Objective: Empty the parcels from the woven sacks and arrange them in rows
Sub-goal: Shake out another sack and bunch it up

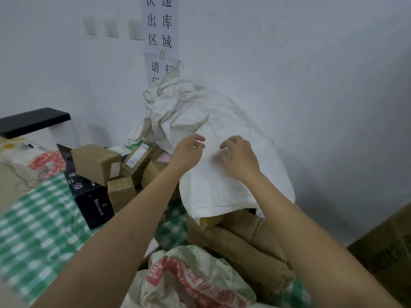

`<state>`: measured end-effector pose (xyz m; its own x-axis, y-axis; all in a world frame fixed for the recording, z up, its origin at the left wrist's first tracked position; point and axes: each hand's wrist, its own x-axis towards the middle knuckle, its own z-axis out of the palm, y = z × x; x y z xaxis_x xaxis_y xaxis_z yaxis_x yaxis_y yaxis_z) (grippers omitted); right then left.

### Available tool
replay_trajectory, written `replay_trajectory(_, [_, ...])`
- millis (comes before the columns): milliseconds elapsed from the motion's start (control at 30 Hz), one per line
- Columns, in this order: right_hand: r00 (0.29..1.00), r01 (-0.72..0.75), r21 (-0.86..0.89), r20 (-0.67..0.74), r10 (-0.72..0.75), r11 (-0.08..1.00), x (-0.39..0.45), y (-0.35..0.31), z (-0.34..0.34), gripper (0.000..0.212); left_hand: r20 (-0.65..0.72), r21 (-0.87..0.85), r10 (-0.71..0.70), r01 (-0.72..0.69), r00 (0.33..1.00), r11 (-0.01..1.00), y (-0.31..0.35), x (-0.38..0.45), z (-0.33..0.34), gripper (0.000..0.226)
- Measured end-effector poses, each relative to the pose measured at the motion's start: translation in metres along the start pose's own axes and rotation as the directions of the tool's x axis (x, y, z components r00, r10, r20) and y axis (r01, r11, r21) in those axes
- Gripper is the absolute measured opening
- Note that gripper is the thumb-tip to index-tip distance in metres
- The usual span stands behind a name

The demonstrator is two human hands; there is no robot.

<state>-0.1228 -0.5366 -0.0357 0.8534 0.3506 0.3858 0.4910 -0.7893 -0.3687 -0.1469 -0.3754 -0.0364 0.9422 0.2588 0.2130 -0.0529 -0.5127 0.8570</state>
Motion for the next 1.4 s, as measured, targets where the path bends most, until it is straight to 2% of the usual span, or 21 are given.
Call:
replay_trajectory(167, [0.999, 0.043, 0.049, -0.011, -0.043, 0.998, -0.005, -0.014, 0.013, 0.025, -0.07, -0.059, -0.041, 0.037, 0.997, 0.998, -0.01, -0.005, -0.017, 0.026])
replay_trajectory(300, [0.998, 0.055, 0.069, -0.002, -0.055, 0.996, -0.008, -0.028, 0.024, 0.025, -0.056, -0.147, -0.082, 0.073, 0.995, 0.986, -0.019, 0.0, -0.033, 0.027])
replay_trajectory(467, [1.0, 0.014, 0.071, -0.022, -0.013, 0.997, -0.001, -0.048, 0.038, 0.023, 0.005, -0.215, -0.105, 0.104, 0.994, 0.971, -0.039, 0.013, -0.05, 0.025])
replay_trajectory(700, [0.996, -0.06, 0.072, -0.06, 0.065, 0.996, 0.021, -0.082, 0.063, 0.023, 0.112, -0.194, -0.081, 0.102, 0.99, 0.976, -0.057, 0.035, -0.08, 0.027])
replay_trajectory(933, [0.992, -0.094, 0.057, -0.077, 0.098, 0.994, 0.034, -0.106, 0.079, 0.024, 0.149, -0.182, -0.053, 0.08, 0.987, 0.98, -0.076, 0.054, -0.101, 0.029])
replay_trajectory(1100, [0.992, -0.097, 0.053, -0.076, 0.101, 0.994, 0.05, -0.109, 0.079, 0.024, 0.085, -0.147, -0.024, 0.036, 0.996, 0.988, -0.075, 0.063, -0.109, 0.029])
replay_trajectory(1400, [0.997, -0.06, 0.063, -0.043, 0.062, 0.996, 0.083, -0.116, 0.081, 0.023, -0.019, -0.075, -0.041, 0.04, 0.999, 0.996, -0.086, 0.078, -0.129, 0.029])
